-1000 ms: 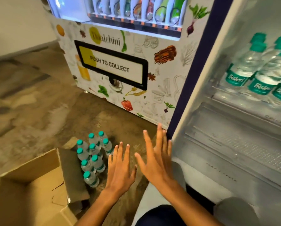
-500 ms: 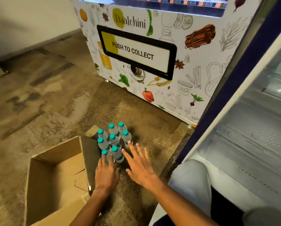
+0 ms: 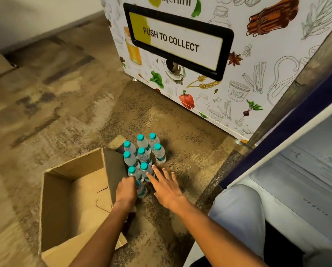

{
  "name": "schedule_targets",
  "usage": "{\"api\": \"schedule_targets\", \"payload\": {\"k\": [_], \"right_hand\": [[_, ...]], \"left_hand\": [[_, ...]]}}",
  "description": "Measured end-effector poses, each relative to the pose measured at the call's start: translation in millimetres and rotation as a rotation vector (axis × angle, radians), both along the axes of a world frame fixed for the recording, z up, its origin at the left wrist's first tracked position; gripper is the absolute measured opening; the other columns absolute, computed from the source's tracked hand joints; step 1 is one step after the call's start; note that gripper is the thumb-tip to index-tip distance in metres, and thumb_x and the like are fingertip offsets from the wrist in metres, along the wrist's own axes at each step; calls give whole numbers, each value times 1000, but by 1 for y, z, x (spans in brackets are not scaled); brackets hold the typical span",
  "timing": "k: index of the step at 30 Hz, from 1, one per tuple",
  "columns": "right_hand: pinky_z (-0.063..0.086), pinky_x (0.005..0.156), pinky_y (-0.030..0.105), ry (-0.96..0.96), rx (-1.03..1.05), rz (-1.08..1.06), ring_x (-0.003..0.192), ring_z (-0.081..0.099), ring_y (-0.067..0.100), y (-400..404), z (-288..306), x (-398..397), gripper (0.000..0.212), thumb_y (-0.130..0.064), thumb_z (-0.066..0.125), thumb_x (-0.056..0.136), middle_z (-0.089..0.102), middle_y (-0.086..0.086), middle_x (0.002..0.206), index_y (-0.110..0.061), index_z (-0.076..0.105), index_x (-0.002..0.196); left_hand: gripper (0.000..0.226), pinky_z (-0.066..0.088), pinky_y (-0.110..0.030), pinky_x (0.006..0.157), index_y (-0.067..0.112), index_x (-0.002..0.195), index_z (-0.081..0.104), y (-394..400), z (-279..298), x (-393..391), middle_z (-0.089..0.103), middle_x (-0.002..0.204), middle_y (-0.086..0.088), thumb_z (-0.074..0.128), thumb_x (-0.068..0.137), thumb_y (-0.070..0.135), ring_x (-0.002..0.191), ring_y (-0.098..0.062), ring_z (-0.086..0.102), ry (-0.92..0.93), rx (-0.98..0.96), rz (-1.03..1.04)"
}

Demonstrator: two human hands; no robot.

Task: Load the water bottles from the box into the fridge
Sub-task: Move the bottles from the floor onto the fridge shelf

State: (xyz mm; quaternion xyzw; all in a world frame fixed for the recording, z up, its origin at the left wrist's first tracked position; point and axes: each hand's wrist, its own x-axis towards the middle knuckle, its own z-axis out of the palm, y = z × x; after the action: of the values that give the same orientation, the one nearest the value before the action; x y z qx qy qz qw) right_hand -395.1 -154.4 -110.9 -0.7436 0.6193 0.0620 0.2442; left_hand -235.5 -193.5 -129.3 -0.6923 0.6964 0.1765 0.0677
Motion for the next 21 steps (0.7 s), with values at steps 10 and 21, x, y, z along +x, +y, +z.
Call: {"api": "schedule_targets", "payload": {"k": [10,21], "right_hand": [[12,118,59,47,59,65,149,7,38,-38,-10,17,100,3,65,85,-16,-1,163,-28,3,157],[26,115,57,72,65,106,141,27,41,-61,-16,13,91,5,57,89,-3,0,164,-35,9,155]], "left_hand": [[11,47,-33,70,8,99,64,-14,-13,3,63,101,-16,62,89,10,90,-29,62,75,-32,53],[17,57,-38,78,13,104,65,-10,-18,4,65,102,-9,64,88,8,90,-23,63,127,-38,56]]}}
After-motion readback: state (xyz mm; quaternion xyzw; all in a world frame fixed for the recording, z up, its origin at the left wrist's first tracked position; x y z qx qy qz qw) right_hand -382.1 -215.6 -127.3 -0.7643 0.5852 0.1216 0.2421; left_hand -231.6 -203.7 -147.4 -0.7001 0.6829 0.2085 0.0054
